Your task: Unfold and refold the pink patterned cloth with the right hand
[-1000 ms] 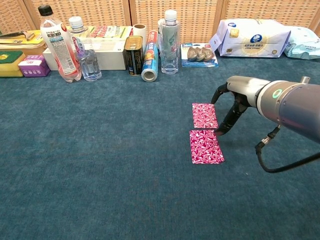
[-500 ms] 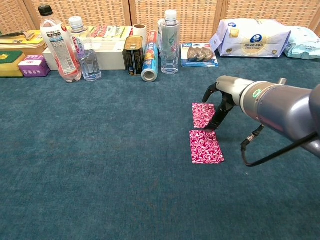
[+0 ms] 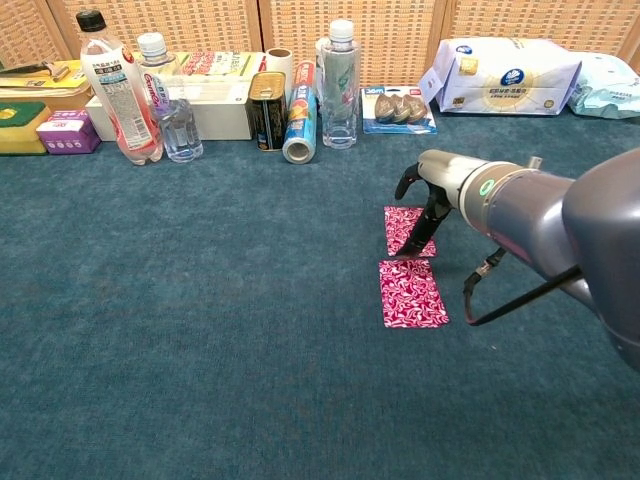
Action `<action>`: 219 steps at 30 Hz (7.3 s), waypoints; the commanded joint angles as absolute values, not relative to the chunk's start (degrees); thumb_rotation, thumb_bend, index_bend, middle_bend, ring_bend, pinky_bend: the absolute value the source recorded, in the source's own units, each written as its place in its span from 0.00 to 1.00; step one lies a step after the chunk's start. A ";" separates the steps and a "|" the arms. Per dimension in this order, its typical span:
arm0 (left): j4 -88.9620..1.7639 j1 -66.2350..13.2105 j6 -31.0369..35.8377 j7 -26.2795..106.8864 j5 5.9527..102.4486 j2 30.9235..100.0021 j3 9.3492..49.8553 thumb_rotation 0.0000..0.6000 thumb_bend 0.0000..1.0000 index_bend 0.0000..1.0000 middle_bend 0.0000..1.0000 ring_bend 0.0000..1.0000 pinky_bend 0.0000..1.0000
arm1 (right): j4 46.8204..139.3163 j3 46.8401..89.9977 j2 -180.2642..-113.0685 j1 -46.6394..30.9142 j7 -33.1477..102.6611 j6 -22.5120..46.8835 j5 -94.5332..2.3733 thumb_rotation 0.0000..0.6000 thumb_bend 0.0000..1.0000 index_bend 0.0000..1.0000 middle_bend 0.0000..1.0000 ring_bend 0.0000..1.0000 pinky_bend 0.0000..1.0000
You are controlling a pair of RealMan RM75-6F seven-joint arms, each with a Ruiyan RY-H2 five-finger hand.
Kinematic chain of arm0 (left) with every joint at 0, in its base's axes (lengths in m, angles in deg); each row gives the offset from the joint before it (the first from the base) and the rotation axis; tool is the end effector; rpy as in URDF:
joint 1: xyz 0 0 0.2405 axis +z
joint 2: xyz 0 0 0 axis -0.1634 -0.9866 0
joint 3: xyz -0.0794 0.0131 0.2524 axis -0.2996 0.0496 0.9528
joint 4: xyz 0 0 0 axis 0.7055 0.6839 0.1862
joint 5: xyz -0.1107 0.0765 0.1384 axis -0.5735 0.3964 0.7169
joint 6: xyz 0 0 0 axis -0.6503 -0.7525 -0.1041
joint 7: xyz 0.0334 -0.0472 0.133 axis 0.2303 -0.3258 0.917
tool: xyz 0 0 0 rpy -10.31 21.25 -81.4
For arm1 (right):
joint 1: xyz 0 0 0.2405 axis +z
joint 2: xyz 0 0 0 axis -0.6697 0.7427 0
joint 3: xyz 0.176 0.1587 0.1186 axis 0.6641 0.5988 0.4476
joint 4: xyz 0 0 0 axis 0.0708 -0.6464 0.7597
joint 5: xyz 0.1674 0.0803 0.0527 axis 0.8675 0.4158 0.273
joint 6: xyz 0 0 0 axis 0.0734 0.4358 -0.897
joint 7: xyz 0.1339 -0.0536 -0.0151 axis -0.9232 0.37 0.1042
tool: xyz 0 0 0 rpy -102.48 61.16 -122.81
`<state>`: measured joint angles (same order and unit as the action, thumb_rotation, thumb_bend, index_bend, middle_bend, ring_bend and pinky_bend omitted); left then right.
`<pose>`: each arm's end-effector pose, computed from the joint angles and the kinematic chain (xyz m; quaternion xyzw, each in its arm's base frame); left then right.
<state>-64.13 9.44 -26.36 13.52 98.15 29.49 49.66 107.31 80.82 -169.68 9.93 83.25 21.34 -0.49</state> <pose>-0.3007 0.0991 0.2357 -0.6385 -0.4775 -0.4085 0.4445 -0.1041 -0.3394 -0.0627 0.6126 -0.5660 0.2590 0.4871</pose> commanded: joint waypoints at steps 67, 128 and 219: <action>-65.58 9.02 -24.26 16.22 97.69 29.62 49.54 1.00 0.07 0.00 0.00 0.00 0.05 | 100.66 79.13 -171.04 8.92 81.88 16.11 -4.69 1.00 0.23 0.18 0.00 0.00 0.14; -65.31 9.06 -24.57 15.75 98.18 29.52 49.77 1.00 0.07 0.00 0.00 0.00 0.05 | 103.51 78.97 -169.39 8.60 83.35 17.83 -4.68 1.00 0.24 0.26 0.00 0.00 0.14; -64.63 8.69 -25.33 14.46 99.65 29.29 50.44 1.00 0.07 0.00 0.00 0.00 0.05 | 123.63 71.35 -167.86 1.81 89.02 28.32 -9.55 1.00 0.25 0.24 0.00 0.00 0.12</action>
<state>-64.63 8.69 -25.33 14.46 99.65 29.29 50.43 123.62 71.34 -167.87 1.80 89.02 28.32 -9.55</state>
